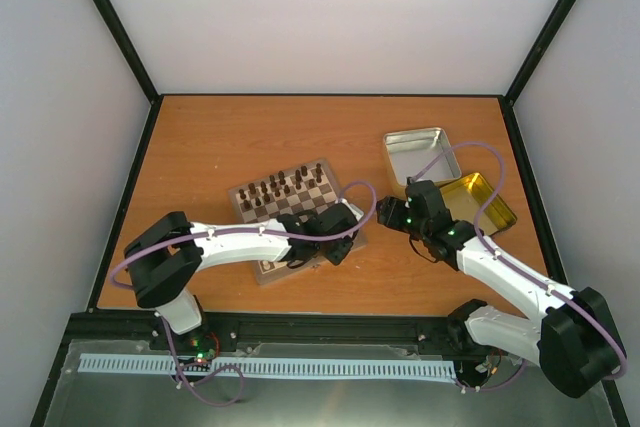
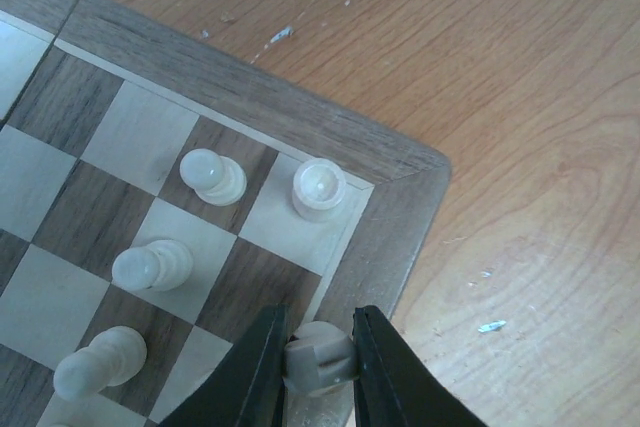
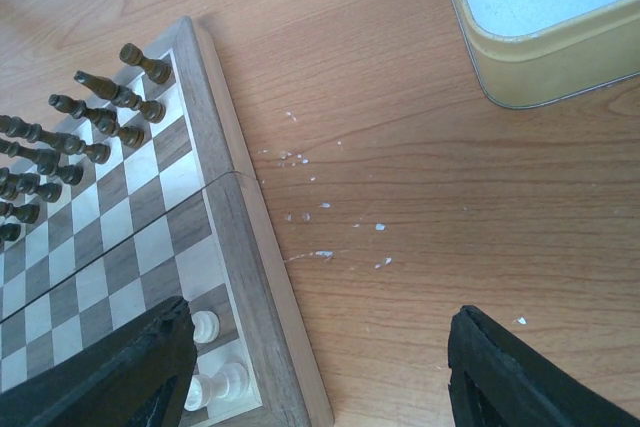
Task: Set up the chess pieces on the board
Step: Place the chess piece on the chessboard.
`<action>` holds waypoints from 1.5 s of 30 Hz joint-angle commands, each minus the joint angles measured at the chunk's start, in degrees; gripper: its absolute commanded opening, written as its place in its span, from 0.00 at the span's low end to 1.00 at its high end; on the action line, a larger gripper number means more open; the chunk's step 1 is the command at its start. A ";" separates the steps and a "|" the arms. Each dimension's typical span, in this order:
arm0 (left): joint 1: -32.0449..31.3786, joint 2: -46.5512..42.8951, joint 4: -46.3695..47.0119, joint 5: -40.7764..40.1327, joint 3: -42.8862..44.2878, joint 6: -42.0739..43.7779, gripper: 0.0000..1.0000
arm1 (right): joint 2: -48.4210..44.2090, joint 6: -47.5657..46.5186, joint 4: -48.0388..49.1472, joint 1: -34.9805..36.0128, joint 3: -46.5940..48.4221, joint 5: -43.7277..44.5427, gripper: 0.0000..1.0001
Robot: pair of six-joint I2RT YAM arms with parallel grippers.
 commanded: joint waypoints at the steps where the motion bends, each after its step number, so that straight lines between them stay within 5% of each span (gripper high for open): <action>1: -0.67 1.17 1.78 -2.65 2.24 1.60 0.15 | -0.10 0.47 1.10 -0.79 -0.44 0.24 0.69; 30: -0.62 3.00 0.84 -6.40 4.28 0.62 0.26 | 1.51 0.12 1.81 -1.24 -0.80 -2.31 0.69; 45: 0.12 -6.80 -6.21 -4.97 5.91 -3.73 0.36 | 2.02 0.59 2.24 -1.19 -0.70 -3.80 0.69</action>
